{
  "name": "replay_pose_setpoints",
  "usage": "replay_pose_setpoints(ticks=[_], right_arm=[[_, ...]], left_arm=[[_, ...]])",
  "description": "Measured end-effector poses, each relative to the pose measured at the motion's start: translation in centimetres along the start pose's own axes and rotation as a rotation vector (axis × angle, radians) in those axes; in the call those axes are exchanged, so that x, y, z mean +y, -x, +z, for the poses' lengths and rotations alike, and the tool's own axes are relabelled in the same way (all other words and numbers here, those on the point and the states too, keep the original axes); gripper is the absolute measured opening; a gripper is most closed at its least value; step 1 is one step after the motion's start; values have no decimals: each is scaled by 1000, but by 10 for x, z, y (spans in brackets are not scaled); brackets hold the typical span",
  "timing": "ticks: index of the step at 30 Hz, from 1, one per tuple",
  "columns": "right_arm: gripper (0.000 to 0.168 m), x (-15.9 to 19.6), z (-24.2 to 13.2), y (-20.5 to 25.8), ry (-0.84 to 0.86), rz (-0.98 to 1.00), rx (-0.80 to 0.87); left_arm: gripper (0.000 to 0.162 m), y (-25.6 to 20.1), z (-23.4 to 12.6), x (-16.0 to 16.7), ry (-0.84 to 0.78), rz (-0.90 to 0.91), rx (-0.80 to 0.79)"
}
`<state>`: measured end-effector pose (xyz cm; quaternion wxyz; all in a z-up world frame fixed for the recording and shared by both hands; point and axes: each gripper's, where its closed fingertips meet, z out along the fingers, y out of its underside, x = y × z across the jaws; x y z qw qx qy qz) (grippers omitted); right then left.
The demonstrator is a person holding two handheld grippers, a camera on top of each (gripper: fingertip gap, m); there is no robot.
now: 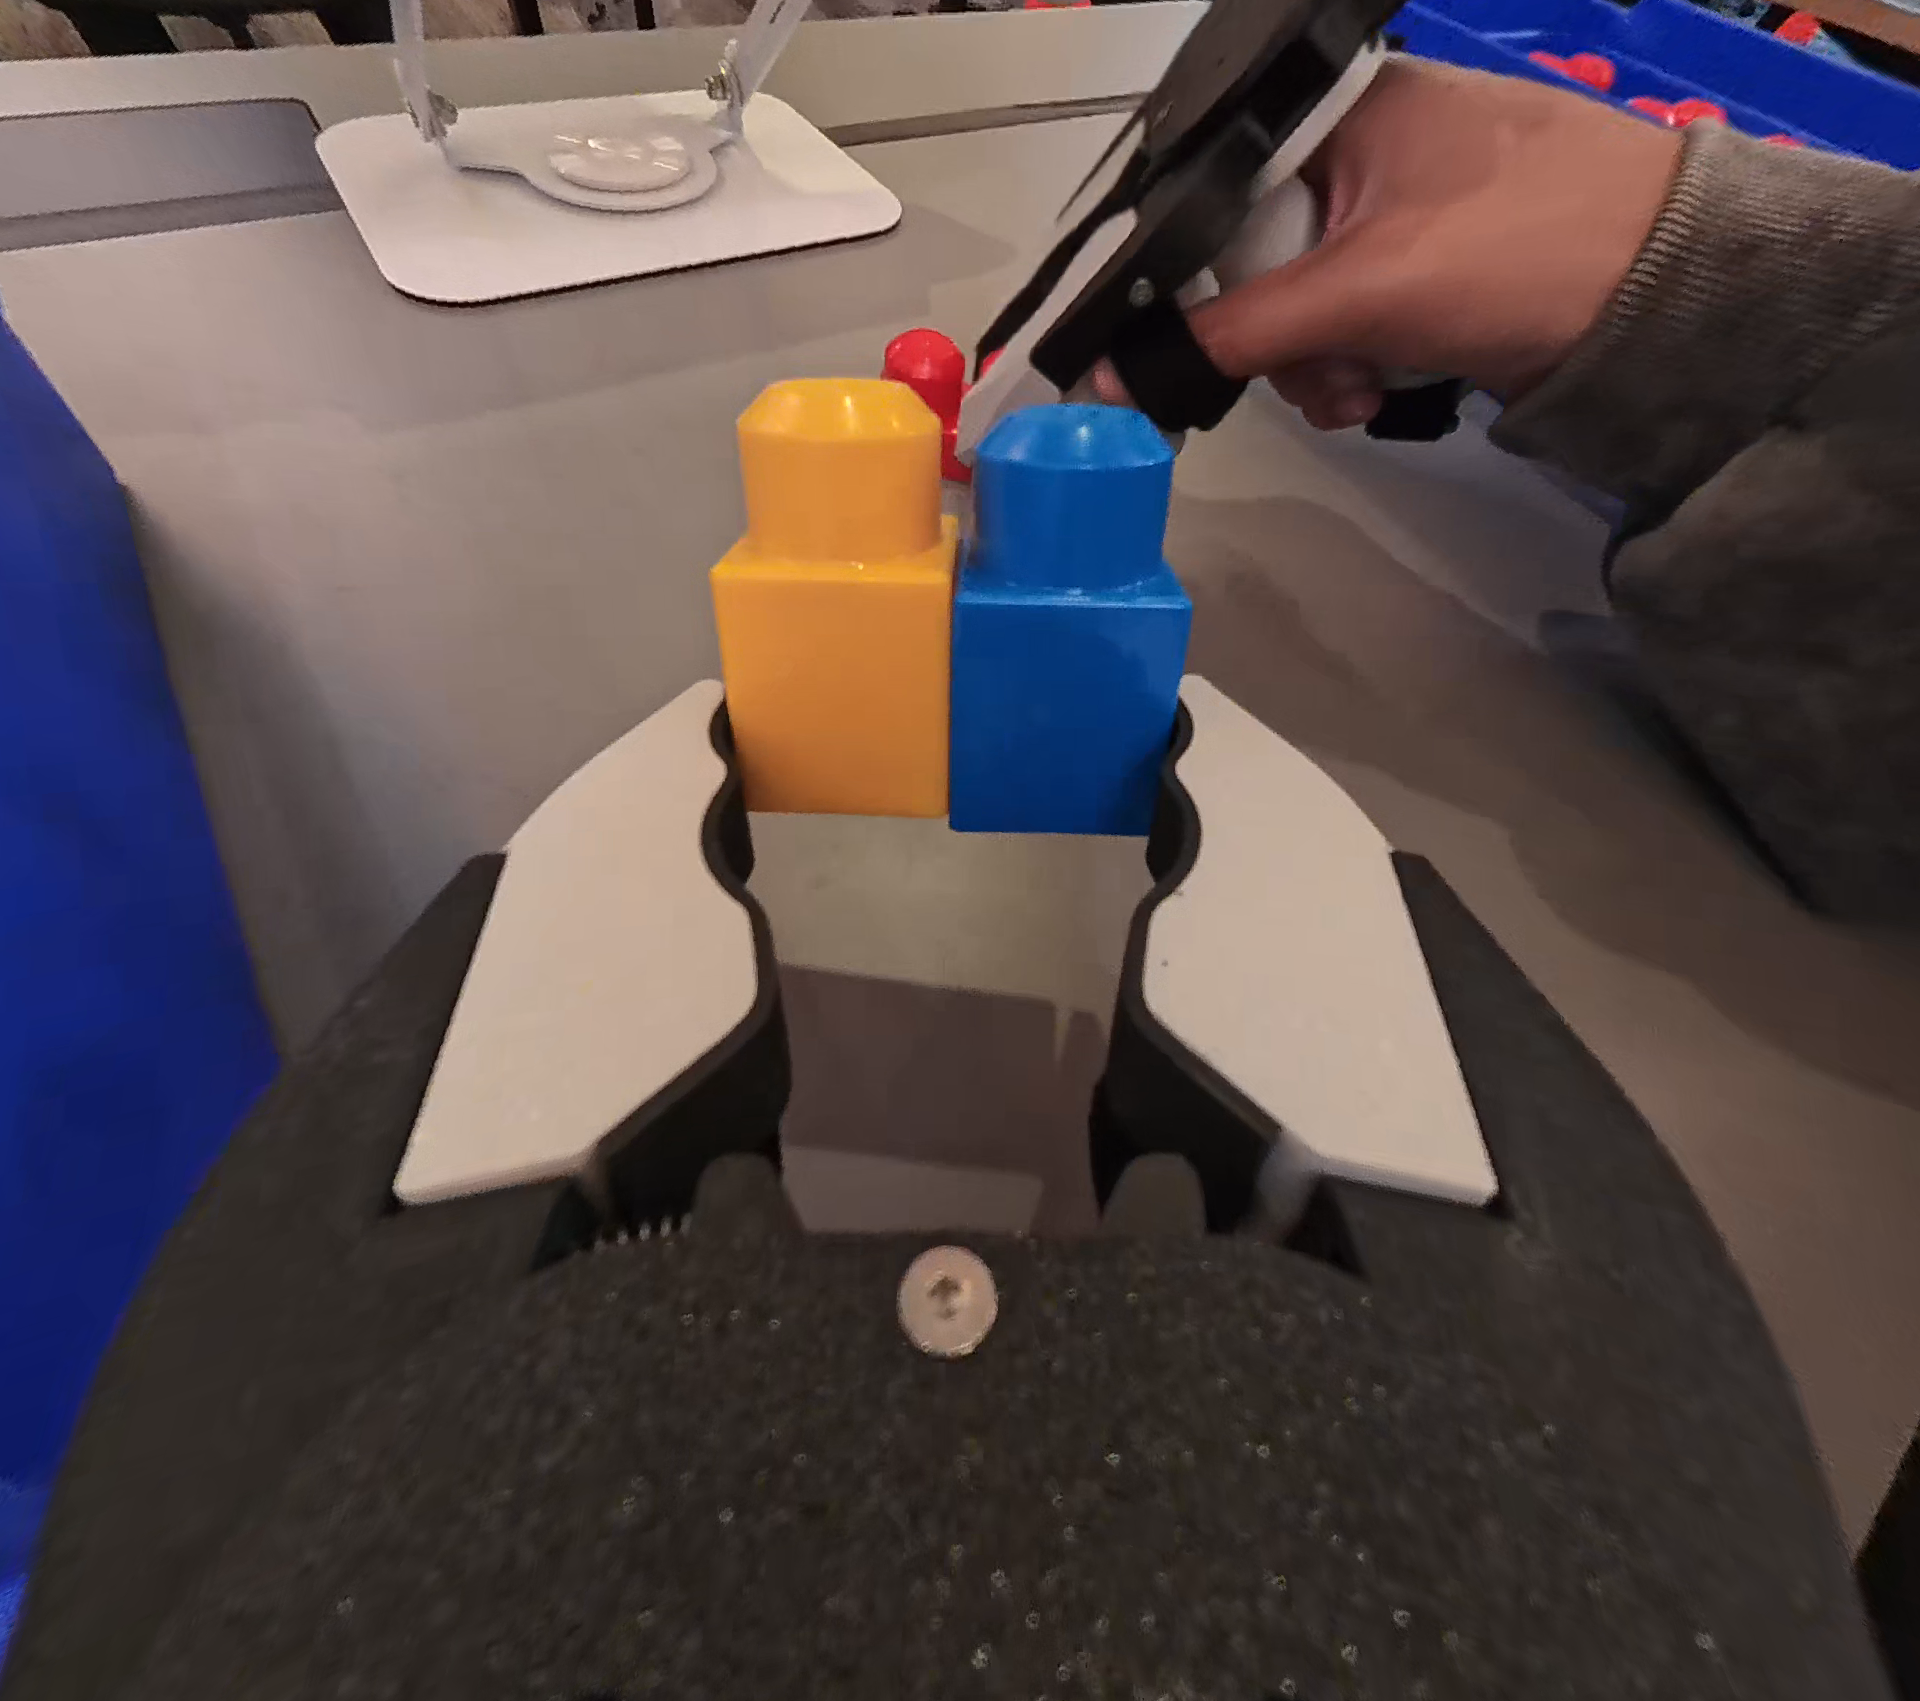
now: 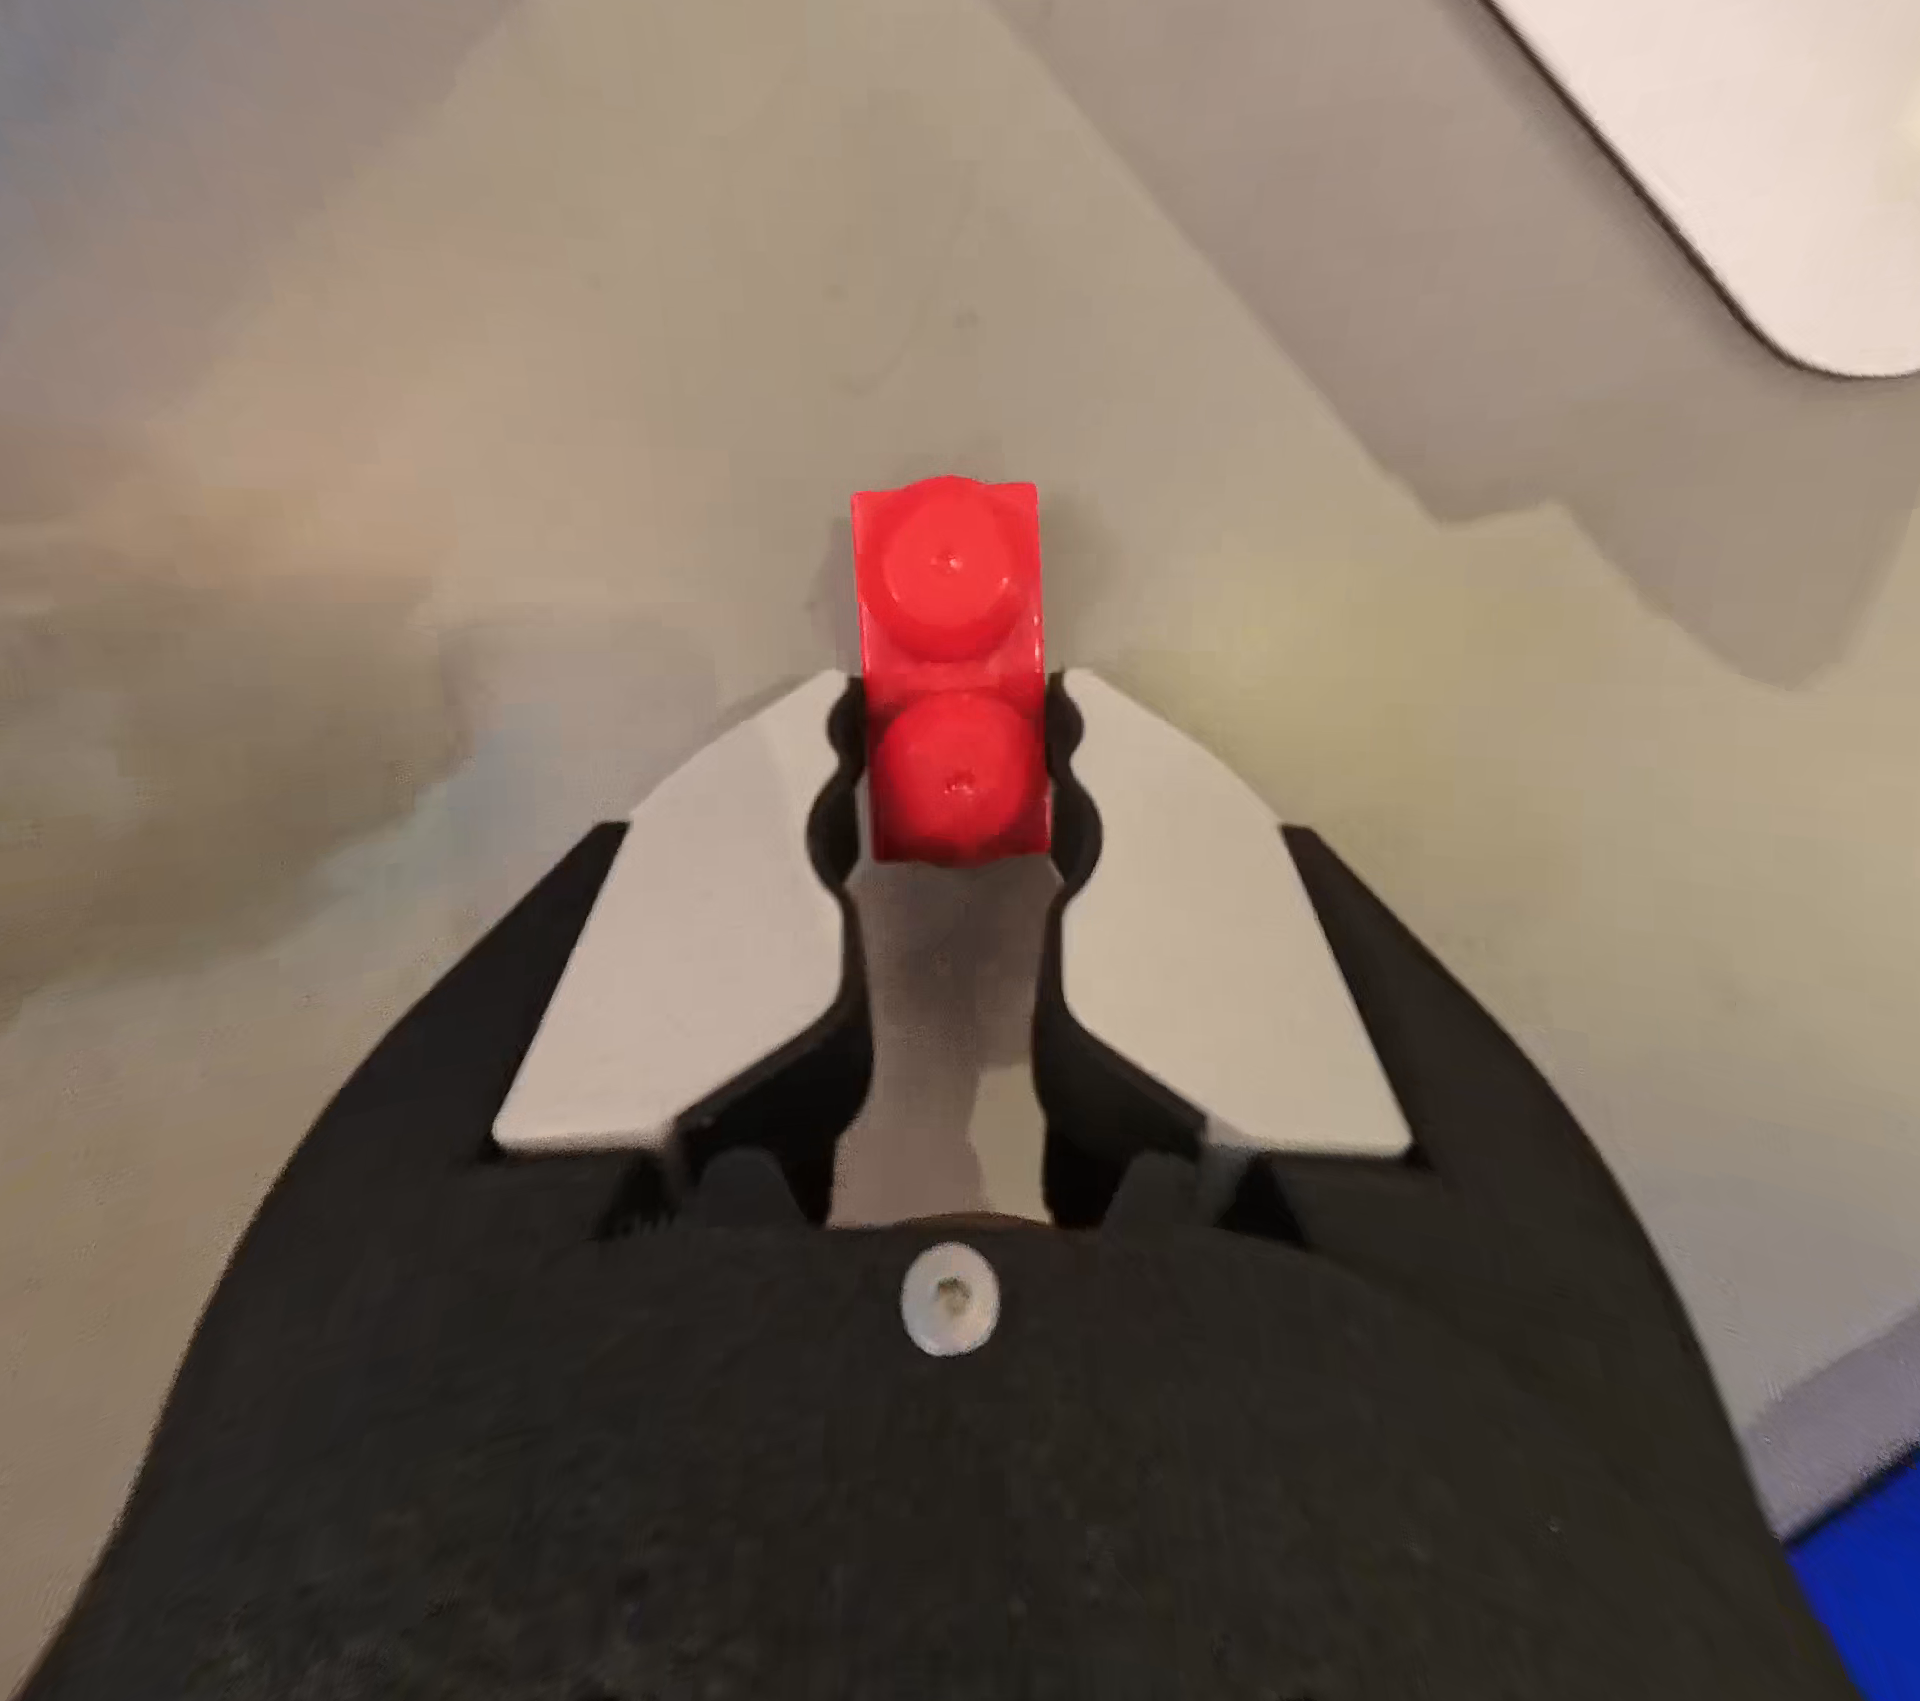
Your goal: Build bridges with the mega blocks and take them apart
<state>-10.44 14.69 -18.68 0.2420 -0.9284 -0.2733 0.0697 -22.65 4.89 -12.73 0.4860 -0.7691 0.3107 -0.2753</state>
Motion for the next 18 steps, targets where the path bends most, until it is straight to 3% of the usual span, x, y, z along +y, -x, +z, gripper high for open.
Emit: replay_pose_setpoints(ticks=[5, 14, 18], right_arm=[[33, -18, -31, -10, -55, 27, 30], [33, -86, -169, 17, -307, 106, -147], [33, -81, -174, 40, -281, 84, -212]], left_arm=[[75, -6, 13, -8, -27, 31, 29], [75, 13, 75, -67, -148, 256, -107], [75, 13, 89, -80, -181, 285, -126]])
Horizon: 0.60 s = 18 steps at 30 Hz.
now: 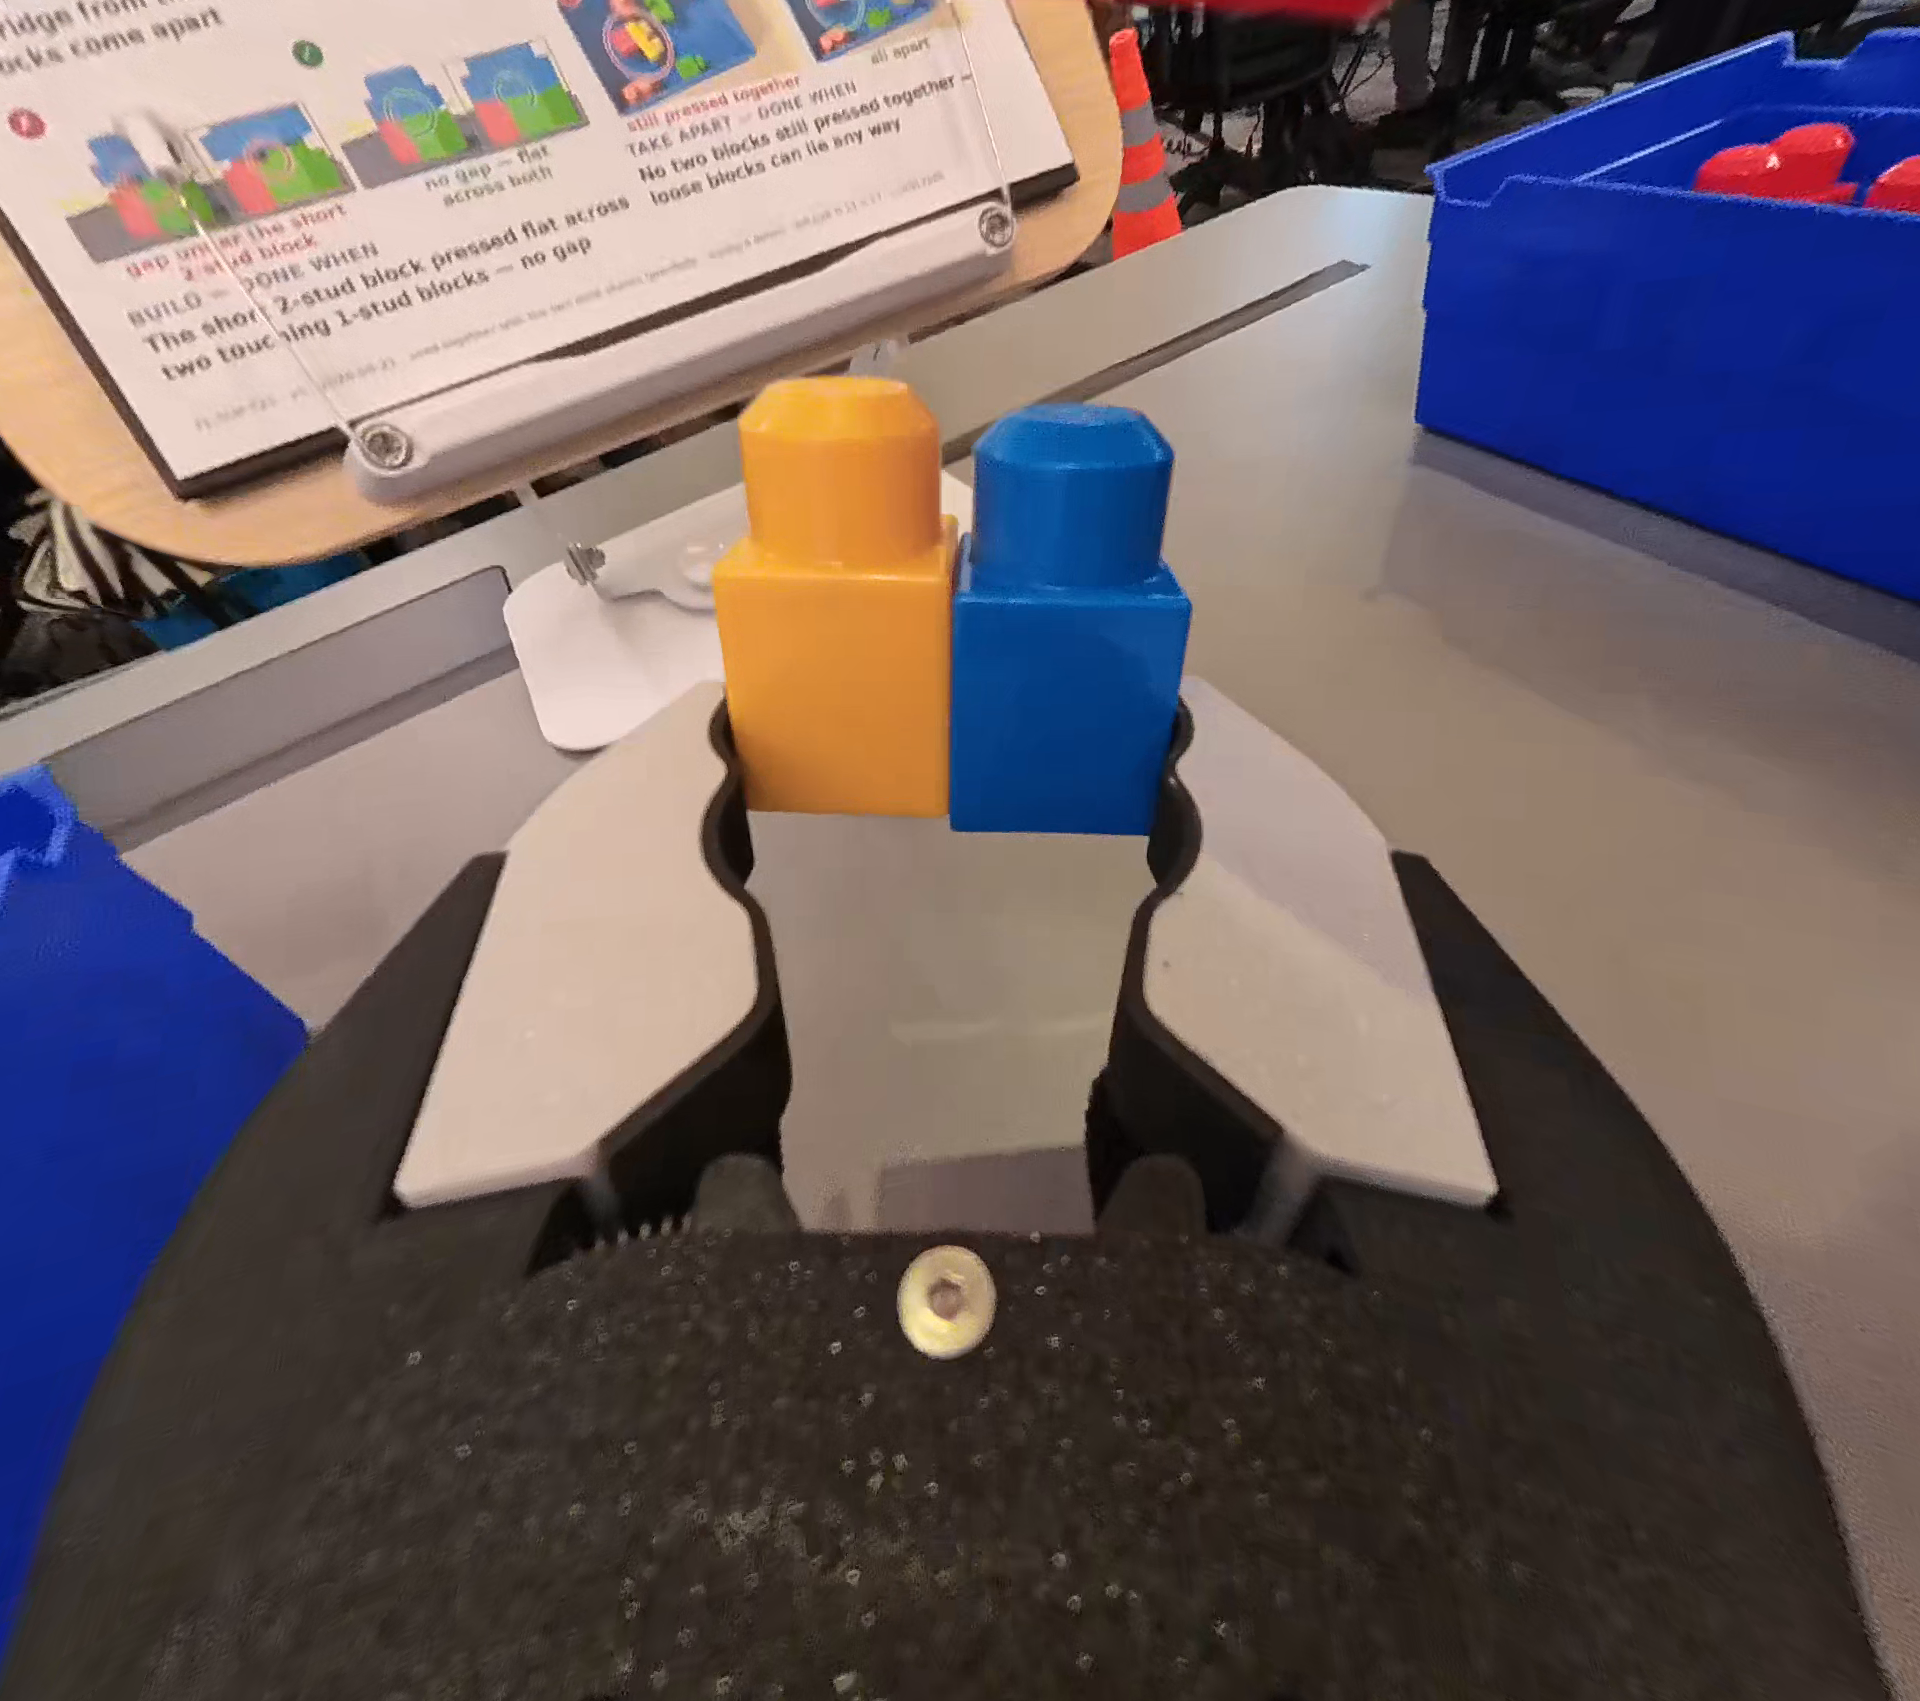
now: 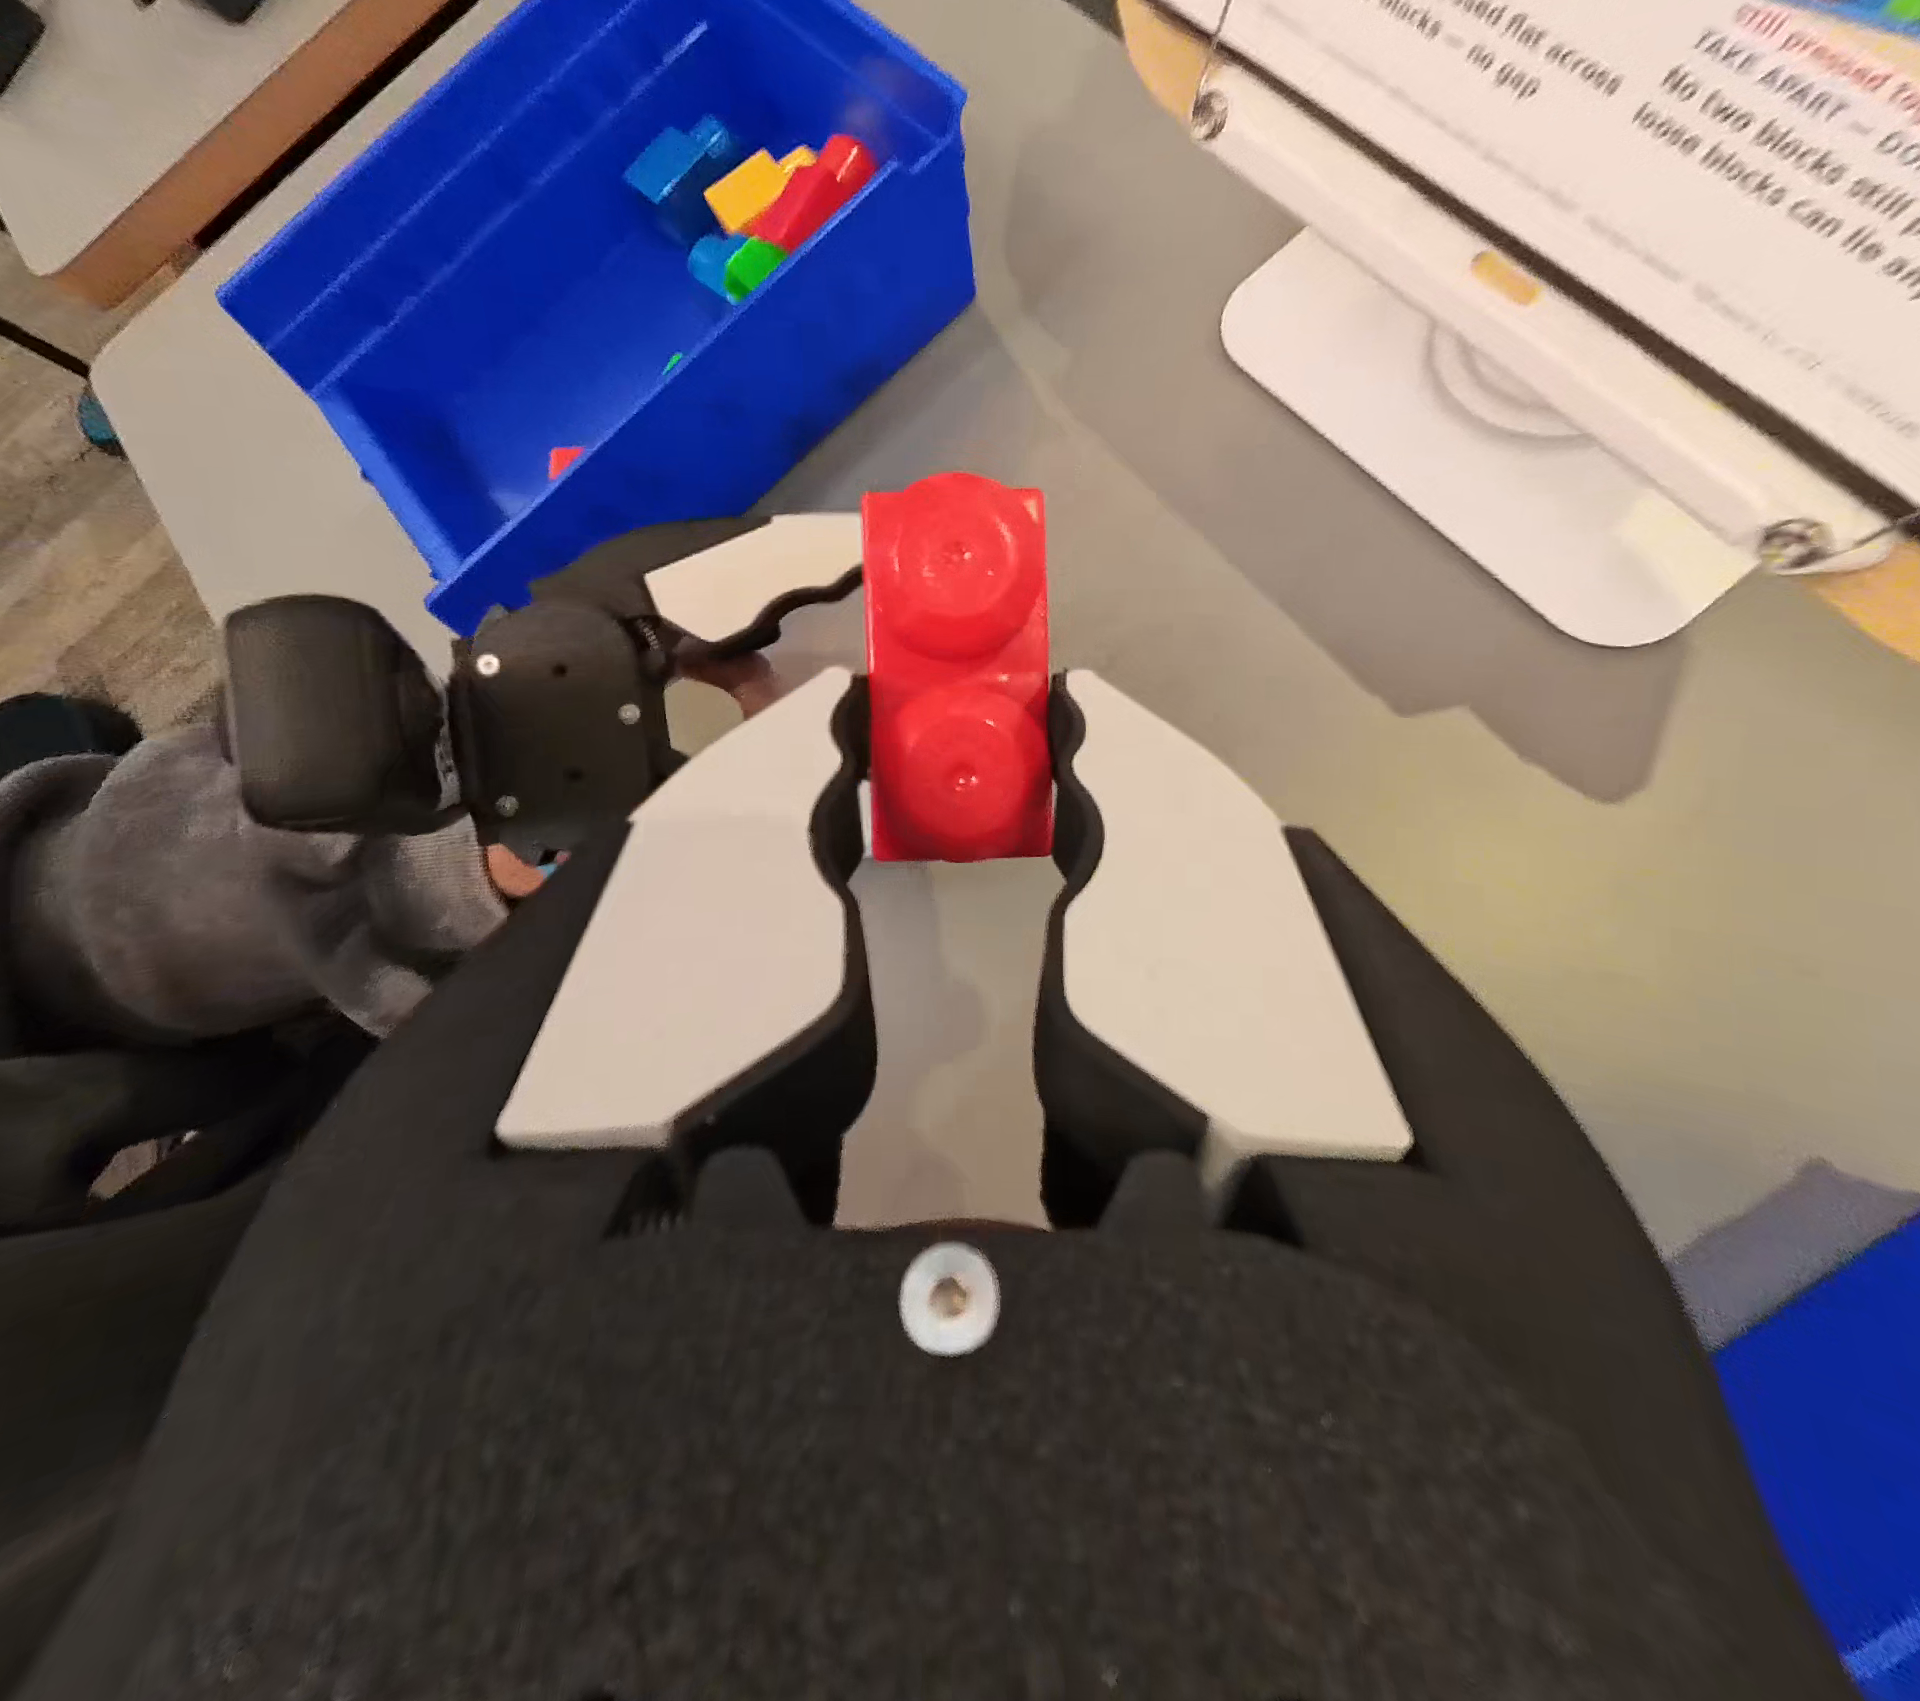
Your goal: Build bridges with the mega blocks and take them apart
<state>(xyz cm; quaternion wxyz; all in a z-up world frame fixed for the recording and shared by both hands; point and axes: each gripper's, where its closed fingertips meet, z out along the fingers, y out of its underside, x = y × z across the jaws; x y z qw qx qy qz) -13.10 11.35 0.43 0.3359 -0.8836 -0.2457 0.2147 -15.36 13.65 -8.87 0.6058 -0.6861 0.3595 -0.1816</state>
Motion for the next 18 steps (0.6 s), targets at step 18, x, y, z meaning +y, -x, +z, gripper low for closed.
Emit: replay_pose_setpoints(ticks=[18], right_arm=[[33, 39, 43, 4, 134, -16, -9]], left_arm=[[74, -11, -5, 5, 11, 154, 40]])
